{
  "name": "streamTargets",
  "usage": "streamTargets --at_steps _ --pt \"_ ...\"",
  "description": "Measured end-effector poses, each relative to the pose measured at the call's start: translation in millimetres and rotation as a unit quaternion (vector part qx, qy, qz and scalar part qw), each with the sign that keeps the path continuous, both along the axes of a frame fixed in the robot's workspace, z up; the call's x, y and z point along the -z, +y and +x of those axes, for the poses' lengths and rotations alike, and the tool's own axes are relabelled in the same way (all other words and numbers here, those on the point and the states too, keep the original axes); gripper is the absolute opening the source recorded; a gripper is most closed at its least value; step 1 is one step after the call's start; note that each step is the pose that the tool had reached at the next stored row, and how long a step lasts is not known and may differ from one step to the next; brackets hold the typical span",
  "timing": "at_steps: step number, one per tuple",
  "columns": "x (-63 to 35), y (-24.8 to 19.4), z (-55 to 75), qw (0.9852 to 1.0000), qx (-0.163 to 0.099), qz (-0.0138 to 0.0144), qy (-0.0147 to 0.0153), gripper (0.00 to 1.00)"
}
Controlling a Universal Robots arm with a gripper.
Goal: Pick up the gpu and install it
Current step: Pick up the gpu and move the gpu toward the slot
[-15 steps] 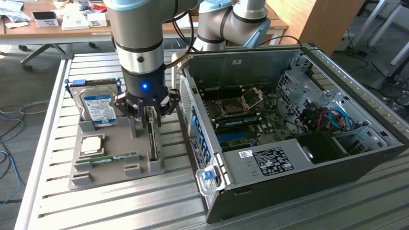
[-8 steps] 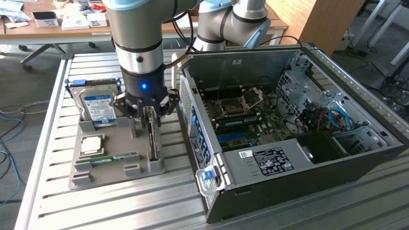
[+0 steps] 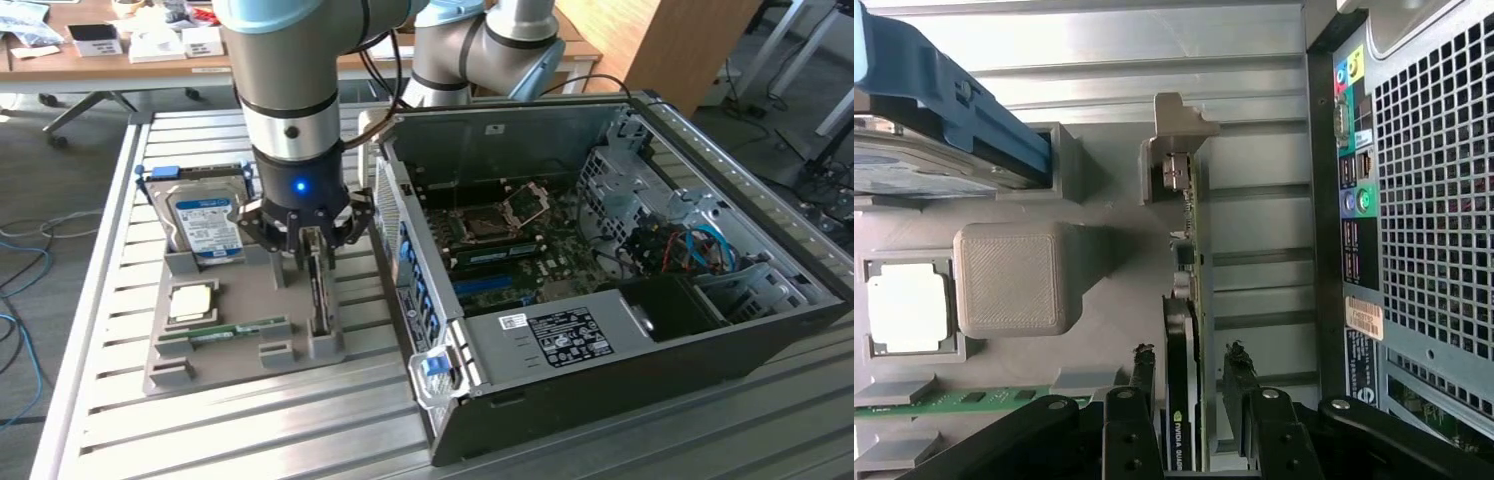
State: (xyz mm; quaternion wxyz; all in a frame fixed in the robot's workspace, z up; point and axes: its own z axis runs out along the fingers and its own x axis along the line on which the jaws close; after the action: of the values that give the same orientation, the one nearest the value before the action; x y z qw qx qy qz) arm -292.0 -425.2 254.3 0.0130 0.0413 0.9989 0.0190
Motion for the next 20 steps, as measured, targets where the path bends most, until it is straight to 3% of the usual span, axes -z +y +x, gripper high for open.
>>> streamTargets --at_steps 20 --pt "5.6 -1.4 -1.5 1.0 0.0 -0.0001 -0.0002 0.42"
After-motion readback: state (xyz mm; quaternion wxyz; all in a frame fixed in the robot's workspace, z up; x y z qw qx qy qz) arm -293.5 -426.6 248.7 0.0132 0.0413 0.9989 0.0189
